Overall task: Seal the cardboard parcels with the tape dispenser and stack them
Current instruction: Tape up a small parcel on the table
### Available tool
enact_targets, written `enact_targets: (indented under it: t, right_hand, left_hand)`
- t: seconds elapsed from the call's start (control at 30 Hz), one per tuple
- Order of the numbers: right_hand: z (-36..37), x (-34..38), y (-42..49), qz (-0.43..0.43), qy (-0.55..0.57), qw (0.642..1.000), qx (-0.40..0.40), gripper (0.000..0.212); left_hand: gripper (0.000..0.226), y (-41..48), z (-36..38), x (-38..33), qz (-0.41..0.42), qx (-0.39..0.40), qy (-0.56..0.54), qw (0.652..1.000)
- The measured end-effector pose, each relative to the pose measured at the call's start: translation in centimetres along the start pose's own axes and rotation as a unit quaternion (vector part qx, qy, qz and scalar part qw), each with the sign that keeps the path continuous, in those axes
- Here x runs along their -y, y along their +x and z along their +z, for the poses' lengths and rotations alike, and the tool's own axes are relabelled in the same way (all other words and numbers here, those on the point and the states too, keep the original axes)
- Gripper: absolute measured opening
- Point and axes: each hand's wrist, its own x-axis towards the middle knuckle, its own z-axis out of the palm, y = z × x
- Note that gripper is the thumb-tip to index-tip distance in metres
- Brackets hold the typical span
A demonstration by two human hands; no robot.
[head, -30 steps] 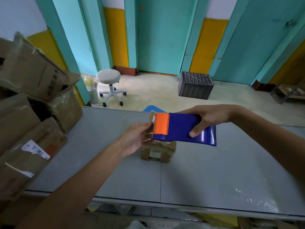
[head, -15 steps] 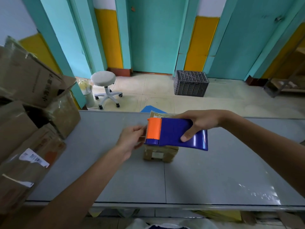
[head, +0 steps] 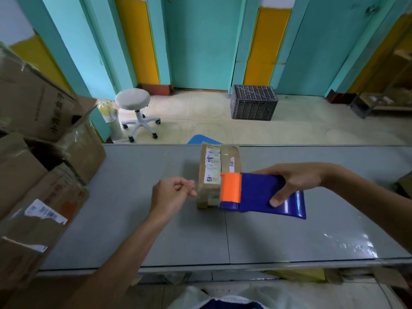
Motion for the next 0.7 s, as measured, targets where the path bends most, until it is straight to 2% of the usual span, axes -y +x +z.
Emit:
enact_targets:
  t: [0.2,0.3,0.5,0.7]
  right_hand:
    - [-1.3,0.7,-2.3,-0.008,0.005,1.000,-0.021,0.073]
    - [-1.8,0.0,-3.1,0.022,-0.008,0.999,-0.026,0.075]
    - [-1.9,-0.8,-1.8,0.082,-0.018,0.996,-0.024,0.064]
    - [-2.4,-1.3,-1.3,0.107,-0.020,0.994,-0.014,0.079]
  left_hand:
    - [0.030,1.0,-1.4,-1.1,0.055,-0.026,0.012,0.998]
    - [0.032,1.4,-1.9,0.0,0.043,-0.023,0.030,0.998]
    - [0.027,1.5,-0.3,1.5,-0.041,0.060,-0.035,0.997]
    - [0.028,2.3,0.1,0.5,-0.036,0.043,0.032,0.998]
